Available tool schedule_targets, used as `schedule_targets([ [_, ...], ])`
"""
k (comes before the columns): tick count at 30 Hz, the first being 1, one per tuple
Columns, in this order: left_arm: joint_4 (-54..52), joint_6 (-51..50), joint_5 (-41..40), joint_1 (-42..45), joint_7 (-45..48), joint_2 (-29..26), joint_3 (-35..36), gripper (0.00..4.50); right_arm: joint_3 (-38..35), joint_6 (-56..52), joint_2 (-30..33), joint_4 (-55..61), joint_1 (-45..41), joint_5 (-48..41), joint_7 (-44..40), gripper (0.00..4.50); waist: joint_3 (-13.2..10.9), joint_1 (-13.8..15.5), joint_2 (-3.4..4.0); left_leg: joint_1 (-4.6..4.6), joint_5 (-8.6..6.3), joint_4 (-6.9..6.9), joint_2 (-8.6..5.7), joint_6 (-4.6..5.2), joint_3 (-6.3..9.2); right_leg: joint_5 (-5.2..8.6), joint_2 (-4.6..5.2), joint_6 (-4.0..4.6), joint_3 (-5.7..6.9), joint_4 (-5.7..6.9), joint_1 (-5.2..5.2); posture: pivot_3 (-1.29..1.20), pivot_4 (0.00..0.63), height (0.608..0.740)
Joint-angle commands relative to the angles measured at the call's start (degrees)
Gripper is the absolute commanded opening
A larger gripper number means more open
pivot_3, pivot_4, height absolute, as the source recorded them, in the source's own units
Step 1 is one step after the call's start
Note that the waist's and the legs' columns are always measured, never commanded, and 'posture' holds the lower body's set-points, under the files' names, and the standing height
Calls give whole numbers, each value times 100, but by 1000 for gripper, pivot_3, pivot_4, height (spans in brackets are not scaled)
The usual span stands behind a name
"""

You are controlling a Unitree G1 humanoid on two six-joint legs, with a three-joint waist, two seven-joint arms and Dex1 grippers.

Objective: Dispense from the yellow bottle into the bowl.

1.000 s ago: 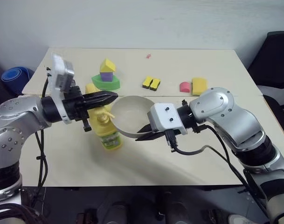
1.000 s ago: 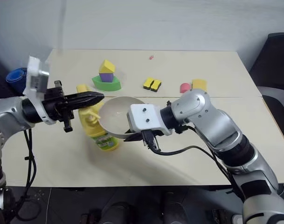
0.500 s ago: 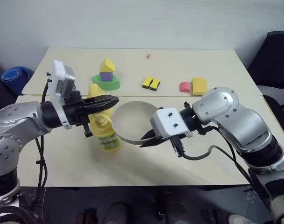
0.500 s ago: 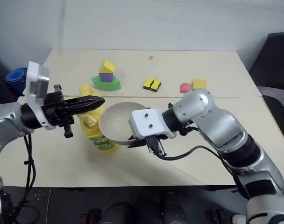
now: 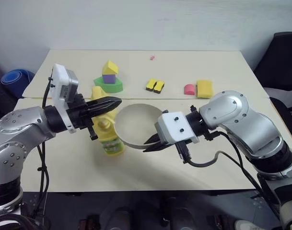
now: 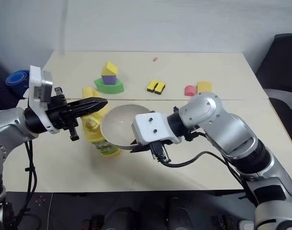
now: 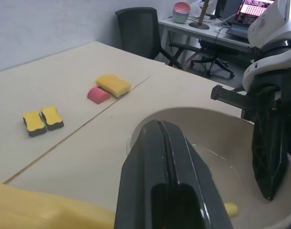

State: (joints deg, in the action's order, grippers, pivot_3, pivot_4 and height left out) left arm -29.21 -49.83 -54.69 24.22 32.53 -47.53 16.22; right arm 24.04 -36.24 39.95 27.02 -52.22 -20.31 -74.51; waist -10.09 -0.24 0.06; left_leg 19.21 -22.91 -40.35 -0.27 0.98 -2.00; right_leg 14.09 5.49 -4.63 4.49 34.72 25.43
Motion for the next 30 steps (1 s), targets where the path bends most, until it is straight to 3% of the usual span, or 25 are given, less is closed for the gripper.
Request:
schedule_targets([
  [1, 89, -42, 382, -301, -156, 99, -370, 9, -125, 7, -75, 100, -220, -57, 25, 0, 1, 1, 1, -1, 0, 0, 0, -1, 0, 0, 0, 0, 0, 0, 0, 0, 150, 740],
  [20, -20, 356, 639, -938, -412, 421, -482, 9, -8, -34, -275, -159, -391, 20, 79, 0, 17, 0, 27, -12, 1, 0, -1, -2, 1, 1, 6, 2, -6, -1, -5, 0, 150, 740],
  [26, 138, 656, -58, -341, -233, 706, 116, 9, -148, 241, -69, -288, -160, 84, 0, 0, 16, 20, 25, -8, 1, 0, -1, -1, 1, 1, 7, 2, -5, -5, -5, 0, 150, 740],
  [30, 445, 942, -483, 136, 3, 644, 750, 9, -397, 891, 391, -619, 394, 263, -118, 0, -1, 19, -3, 6, 1, 1, -2, 0, 9, 1, 6, 2, 6, -6, -3, 0, 150, 740],
])
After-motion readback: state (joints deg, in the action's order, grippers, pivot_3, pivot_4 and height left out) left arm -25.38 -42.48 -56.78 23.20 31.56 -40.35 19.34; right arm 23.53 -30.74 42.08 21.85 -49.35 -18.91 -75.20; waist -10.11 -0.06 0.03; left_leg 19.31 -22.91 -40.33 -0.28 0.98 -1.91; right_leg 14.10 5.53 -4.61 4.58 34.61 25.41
